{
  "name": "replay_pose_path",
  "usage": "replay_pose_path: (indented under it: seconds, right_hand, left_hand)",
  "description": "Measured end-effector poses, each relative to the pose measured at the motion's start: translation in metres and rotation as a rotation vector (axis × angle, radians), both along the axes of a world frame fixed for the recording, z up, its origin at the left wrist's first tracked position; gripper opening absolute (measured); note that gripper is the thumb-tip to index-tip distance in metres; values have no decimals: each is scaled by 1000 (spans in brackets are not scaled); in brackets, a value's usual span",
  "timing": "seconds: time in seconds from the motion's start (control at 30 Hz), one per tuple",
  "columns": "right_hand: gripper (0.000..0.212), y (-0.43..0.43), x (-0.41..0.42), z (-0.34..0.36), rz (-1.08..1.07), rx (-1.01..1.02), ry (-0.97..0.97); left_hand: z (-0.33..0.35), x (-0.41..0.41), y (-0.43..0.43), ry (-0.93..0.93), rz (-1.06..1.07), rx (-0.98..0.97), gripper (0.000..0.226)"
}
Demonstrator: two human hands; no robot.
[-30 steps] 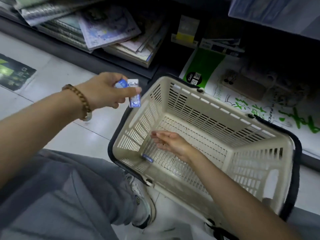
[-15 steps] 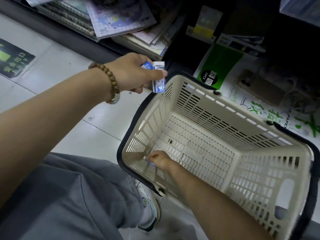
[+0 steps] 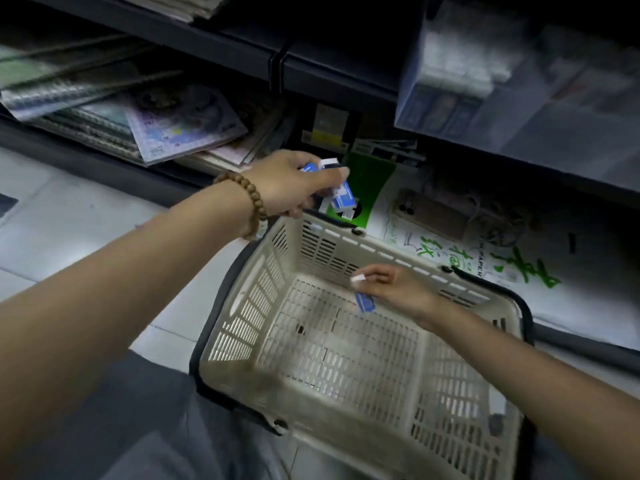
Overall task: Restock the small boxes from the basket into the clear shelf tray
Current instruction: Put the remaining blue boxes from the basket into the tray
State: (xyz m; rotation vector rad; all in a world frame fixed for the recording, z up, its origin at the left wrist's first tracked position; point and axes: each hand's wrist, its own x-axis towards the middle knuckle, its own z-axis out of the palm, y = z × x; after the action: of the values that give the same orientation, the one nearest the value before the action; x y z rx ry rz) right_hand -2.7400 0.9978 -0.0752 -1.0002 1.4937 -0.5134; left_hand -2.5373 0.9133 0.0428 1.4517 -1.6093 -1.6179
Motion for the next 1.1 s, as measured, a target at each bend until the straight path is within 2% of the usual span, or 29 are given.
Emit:
replay_pose_path:
  seconds: [0.17,0.23,0.3,0.4,0.47,0.6,0.67,0.8,0.93,1.1]
  right_hand:
    - [7,7,-63,108,-122,-206,51]
    - [7,14,-80,139,-208,-288,-1]
    - [13,23,-91,160,-328,-357,-142]
    - [20,28,-96,177,-484,-420,-394]
    - [22,27,-93,183,-500,-454,-473]
    - [13,20,-82,185,-514,-462,-508]
    - [13,18,-79,183,-499,-478,-441]
    - [12,14,-84,188,-413,-556,-238]
    - [24,16,-84,190,-313,-534,-198]
    - [10,18,-81,186,-272,-494,-181]
  left_hand:
    - [30,-56,8,156,-99,13,17]
    - [38,-71,12,201,-77,14,12]
    - [41,-82,17,242,-43,18,11]
    - [42,-97,22,373,44,123,13]
    - [42,-107,25,459,122,185,11]
    - [39,-124,32,626,203,206,8]
    - [37,-128,33,670,210,200,10]
    - [35,-127,32,638,178,201,13]
    - [34,-122,34,437,-34,124,17]
    - [31,-123,41,284,-151,-93,20]
